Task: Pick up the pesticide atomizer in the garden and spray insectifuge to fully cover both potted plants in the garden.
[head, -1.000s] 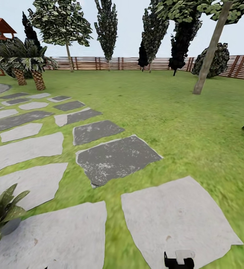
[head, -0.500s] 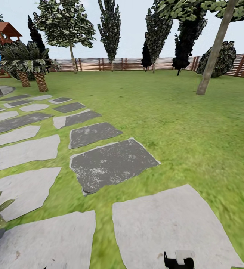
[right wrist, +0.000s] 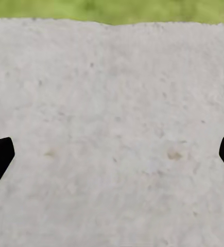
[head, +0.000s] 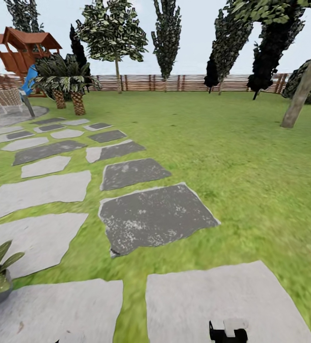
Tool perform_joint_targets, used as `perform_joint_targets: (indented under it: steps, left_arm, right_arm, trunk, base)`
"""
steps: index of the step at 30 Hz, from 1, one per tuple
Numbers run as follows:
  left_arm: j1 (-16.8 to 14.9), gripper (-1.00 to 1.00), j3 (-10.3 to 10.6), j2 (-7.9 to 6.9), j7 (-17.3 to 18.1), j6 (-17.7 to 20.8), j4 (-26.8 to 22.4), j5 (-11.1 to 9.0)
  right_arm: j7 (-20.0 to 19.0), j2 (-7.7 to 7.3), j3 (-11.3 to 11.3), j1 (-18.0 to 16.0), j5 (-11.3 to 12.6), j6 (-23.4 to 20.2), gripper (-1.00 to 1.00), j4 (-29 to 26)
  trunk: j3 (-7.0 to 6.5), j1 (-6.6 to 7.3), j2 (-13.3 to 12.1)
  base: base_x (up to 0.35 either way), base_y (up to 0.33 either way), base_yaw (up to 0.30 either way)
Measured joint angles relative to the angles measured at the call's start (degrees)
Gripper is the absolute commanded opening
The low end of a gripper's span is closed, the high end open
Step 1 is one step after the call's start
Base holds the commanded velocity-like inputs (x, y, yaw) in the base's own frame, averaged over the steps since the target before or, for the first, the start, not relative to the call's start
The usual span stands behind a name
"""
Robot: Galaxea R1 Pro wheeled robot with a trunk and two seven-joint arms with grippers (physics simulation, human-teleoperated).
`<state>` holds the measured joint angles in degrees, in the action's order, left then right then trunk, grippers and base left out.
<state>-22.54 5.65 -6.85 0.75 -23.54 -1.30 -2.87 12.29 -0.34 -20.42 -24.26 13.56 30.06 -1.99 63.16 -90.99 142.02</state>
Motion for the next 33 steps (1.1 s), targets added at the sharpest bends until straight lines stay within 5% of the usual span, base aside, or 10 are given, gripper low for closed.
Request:
perform_joint_targets:
  steps: [6, 14, 21, 33]
  left_arm:
    - [0.0, -1.0, -0.35, -0.12, -0.15, 0.0, 0.0, -0.04]
    - [0.0, -1.0, -2.96, -0.15, -4.77, -0.11, 0.0, 0.0]
    - [-0.01, -1.0, -7.25, 0.1, -5.13, -0.31, -0.67, 0.01]
    - [0.0, -1.0, -7.55, 0.4, -5.13, -0.17, -0.4, -0.03]
  right_arm:
    - [0.0, 0.0, 0.01, 0.0, 0.0, 0.0, 1.0, 0.0]
    - [0.0, 0.0, 0.01, 0.0, 0.0, 0.01, 1.0, 0.0]
    - [0.13, -0.07, 0.1, 0.0, -0.02, 0.0, 1.0, 0.06]
    - [0.18, -0.06, 0.07, 0.0, -0.09, 0.0, 1.0, 0.04]
  trunk:
    - [0.0, 0.0, 0.0]
    - [0.0, 0.0, 0.0]
    - [0.0, -0.03, 0.0]
    - [0.0, 0.0, 0.0]
  base:
    - [0.334, -0.097, 0.279]
    - [0.334, -0.109, 0.279]
    - [0.197, -0.099, 0.279]
    - [0.251, -0.05, 0.279]
